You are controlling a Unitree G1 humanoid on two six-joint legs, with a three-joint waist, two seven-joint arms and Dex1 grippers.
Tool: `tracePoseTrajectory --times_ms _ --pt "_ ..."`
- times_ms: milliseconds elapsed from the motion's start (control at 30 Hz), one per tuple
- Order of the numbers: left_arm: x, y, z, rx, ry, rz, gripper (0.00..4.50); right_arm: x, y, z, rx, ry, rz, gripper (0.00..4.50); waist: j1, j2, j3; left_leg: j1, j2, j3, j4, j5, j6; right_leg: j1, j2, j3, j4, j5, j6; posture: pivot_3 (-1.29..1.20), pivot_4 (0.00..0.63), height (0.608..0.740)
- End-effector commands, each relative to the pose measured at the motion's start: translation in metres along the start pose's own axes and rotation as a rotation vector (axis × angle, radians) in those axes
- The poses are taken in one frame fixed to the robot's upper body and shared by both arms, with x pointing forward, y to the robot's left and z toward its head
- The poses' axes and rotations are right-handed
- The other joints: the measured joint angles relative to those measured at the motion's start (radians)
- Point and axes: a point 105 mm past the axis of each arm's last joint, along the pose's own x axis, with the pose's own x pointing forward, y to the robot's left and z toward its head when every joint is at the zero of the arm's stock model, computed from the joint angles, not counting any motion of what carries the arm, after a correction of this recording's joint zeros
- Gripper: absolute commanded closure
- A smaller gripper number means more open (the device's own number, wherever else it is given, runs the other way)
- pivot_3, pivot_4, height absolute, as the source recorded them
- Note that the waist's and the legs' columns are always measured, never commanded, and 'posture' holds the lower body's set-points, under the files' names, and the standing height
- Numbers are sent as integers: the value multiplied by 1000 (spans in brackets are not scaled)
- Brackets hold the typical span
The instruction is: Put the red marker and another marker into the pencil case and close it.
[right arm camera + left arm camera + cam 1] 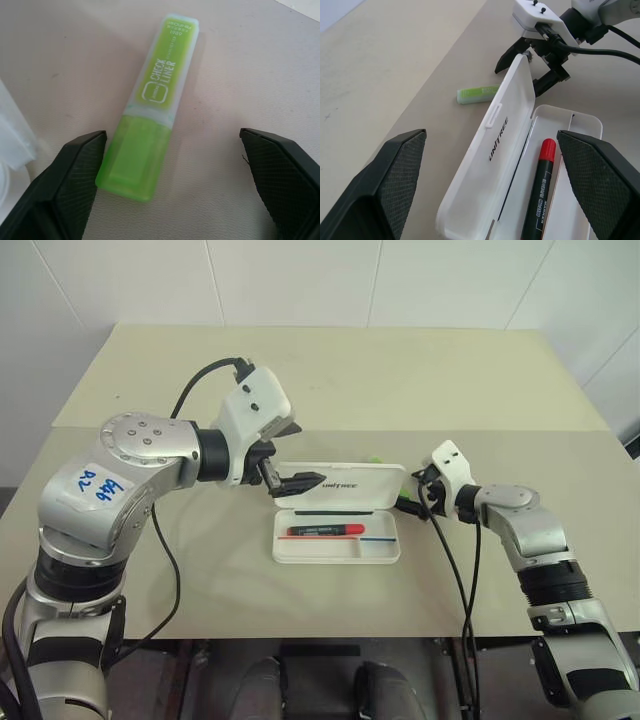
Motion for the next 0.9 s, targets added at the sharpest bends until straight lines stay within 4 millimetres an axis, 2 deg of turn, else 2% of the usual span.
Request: tracePoseTrajectory --times_ms 33,200,267,433,567,767,833,900 --pt "-7 3 14 51 -38 22 0 -5 -13 -12 12 64 -78 1254 2 0 0 0 0 0 0 0 0 0 0 0 0 0 0 0 150 740" --pt "-7 4 15 53 -39 23 0 -5 -18 -18 37 111 -109 2926 4 0 0 0 0 0 1 0 0 1 0 0 -1 0 0 0 150 740" --pt "-7 4 15 54 -39 22 0 -6 -20 -18 38 114 -116 3406 5 0 0 0 0 0 1 0 0 1 0 0 -1 0 0 0 150 740" --pt "-7 4 16 59 -43 21 0 -8 -26 -6 32 60 -132 3401 4 0 0 0 0 -1 1 0 0 1 0 0 -1 0 0 0 150 740" --pt "-8 5 17 69 -50 21 0 -21 -50 33 46 -94 -207 3401 5 0 0 0 0 0 0 0 0 0 0 0 -1 0 0 0 150 740" --pt "-9 6 18 73 -57 22 0 -36 -72 65 5 -196 -262 3401 -7 0 0 -1 0 1 -5 0 -1 -3 0 1 0 0 0 0 150 740" --pt "-11 7 19 76 -59 23 0 -42 -73 78 -10 -248 -248 3401 -6 0 0 -1 0 2 -5 0 -1 -4 0 1 0 0 0 0 150 740" --pt "-16 8 19 91 -59 20 0 -54 -60 101 -44 -346 -144 3401 -5 0 0 -1 0 3 -5 0 -1 -4 0 2 0 0 0 0 150 740"
